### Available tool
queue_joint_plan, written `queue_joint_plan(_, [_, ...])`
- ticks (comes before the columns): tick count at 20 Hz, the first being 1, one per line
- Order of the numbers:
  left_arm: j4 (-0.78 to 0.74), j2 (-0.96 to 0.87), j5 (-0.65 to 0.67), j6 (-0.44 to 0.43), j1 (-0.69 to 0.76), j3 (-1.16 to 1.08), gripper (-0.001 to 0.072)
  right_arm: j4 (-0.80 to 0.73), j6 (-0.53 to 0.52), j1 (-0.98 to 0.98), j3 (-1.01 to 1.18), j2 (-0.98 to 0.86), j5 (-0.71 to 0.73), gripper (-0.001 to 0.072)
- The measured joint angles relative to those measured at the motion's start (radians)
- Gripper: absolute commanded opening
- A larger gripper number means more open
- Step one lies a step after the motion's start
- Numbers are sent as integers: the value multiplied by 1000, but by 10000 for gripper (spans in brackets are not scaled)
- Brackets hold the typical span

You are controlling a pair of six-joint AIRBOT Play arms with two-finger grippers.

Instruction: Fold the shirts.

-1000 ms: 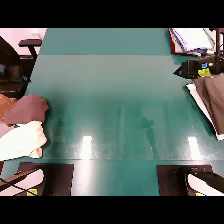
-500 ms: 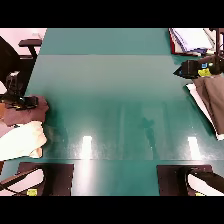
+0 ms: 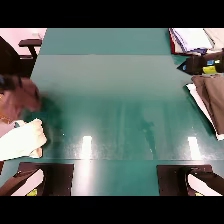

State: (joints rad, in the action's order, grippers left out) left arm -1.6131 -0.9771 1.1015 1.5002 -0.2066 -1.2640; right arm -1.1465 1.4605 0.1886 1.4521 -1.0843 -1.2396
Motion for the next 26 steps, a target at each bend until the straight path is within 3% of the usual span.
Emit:
queue_joint_plan(6, [6, 74, 134, -33, 294, -312, 23, 2, 0, 0, 9, 109, 126, 17])
queue_joint_plan(12, [14, -96, 223, -35, 684, -369, 27, -6, 0, 0, 162, 72, 100, 18])
queue_joint_plan(13, [26, -144, 219, -35, 745, -372, 91, -6, 0, 0, 197, 56, 84, 18])
queue_joint_plan(14, [47, -195, 203, -40, 803, -373, 369, -6, 0, 0, 236, 37, 61, 18])
queue_joint_plan(15, [80, -250, 173, -51, 858, -375, 504, -7, 0, 0, 272, 19, 41, 18])
queue_joint_plan(17, [150, -340, 119, -74, 929, -378, 501, -7, 0, 0, 343, -16, -6, 17])
queue_joint_plan(21, [187, -407, 80, -87, 878, -388, 502, -8, 0, 0, 443, -68, -86, 17])
queue_joint_plan(26, [225, -415, 119, -63, 540, -355, 501, -8, 0, 0, 452, -87, -118, 18])
